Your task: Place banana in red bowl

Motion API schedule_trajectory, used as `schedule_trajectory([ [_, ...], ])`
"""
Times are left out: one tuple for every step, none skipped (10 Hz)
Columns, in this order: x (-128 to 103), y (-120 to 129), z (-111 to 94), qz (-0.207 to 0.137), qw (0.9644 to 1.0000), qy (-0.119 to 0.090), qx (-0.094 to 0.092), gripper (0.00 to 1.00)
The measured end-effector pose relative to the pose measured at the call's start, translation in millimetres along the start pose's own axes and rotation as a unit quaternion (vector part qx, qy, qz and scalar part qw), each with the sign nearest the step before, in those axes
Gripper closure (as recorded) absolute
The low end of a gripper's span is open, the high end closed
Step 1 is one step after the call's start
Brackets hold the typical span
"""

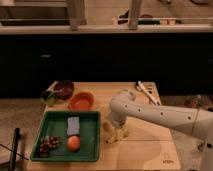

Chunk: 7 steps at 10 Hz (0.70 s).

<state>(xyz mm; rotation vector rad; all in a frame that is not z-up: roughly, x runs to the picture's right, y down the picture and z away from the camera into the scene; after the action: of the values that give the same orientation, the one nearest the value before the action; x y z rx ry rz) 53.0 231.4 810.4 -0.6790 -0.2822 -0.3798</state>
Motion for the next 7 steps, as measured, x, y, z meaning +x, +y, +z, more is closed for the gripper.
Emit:
schedule_trajectory([
  [3, 2, 0, 0.004, 1.0000, 0.005, 0.000, 0.20],
  [5, 4, 0, 0.008, 0.9999, 0.009, 0.000, 0.20],
  [7, 6, 1, 0.012, 0.9998, 0.013, 0.000, 0.20],
  [9, 7, 1, 0.015, 0.9998, 0.016, 0.000, 0.23],
  [12, 9, 2, 0.018, 0.9997, 0.018, 0.002, 0.32],
  [14, 11, 2, 0.020, 0.9996, 0.019, 0.004, 0.44],
  [15, 12, 3, 0.020, 0.9996, 0.018, 0.005, 0.51],
])
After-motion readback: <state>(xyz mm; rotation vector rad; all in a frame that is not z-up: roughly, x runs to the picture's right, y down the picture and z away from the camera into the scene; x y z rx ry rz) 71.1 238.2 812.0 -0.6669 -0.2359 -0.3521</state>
